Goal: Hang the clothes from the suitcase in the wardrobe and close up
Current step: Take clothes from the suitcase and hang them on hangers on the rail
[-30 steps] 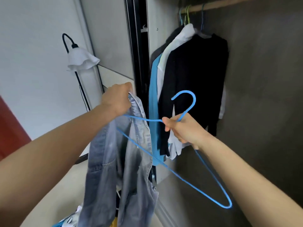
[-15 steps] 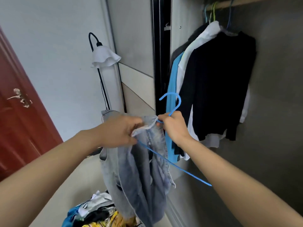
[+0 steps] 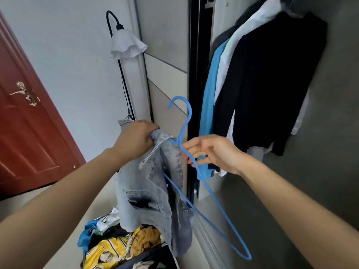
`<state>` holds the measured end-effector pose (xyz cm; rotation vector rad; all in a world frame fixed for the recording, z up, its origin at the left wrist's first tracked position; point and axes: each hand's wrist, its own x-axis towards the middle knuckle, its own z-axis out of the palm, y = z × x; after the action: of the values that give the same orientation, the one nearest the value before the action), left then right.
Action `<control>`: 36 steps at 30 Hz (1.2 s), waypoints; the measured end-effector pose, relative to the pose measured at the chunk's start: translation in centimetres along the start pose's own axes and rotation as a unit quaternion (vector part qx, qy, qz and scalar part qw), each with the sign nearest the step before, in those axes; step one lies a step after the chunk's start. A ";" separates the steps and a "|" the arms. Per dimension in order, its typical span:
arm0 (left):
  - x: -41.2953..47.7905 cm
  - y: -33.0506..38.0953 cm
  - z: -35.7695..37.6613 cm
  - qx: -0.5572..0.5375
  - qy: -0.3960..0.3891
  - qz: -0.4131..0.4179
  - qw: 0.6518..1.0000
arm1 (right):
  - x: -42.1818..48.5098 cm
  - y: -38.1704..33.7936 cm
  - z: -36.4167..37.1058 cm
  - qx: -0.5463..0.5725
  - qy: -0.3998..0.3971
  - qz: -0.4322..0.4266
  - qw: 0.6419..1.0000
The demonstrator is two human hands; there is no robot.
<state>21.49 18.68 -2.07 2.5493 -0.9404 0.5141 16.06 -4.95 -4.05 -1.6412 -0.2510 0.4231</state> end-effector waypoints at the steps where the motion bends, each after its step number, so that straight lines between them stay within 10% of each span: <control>1: 0.0 -0.1 0.2 0.005 0.008 0.008 1.000 | 0.2 1.3 -0.8 -0.063 0.026 0.029 0.997; 7: 1.2 -1.1 0.1 0.006 0.089 0.028 0.996 | 3.6 10.1 2.4 -0.345 -0.032 0.117 0.931; 15: -0.4 -4.8 -4.0 0.137 0.043 0.039 0.989 | 4.0 10.1 2.2 -0.162 0.090 0.092 0.978; 20: -3.7 -7.3 -4.1 0.230 -0.076 -0.043 0.969 | 4.0 7.1 -0.8 -0.268 0.125 -0.013 0.955; 26: -3.5 -7.4 -2.8 0.246 -0.032 0.015 0.969 | 4.1 4.8 -3.2 -0.657 0.165 0.032 0.735; 36: -2.2 -5.7 -0.4 0.274 -0.035 -0.099 0.956 | 2.8 4.1 -4.4 -0.774 0.249 0.093 0.575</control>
<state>23.72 24.06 -3.99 3.1312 -0.6082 0.7078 20.07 -8.31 -8.10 -3.4716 0.0780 -0.3475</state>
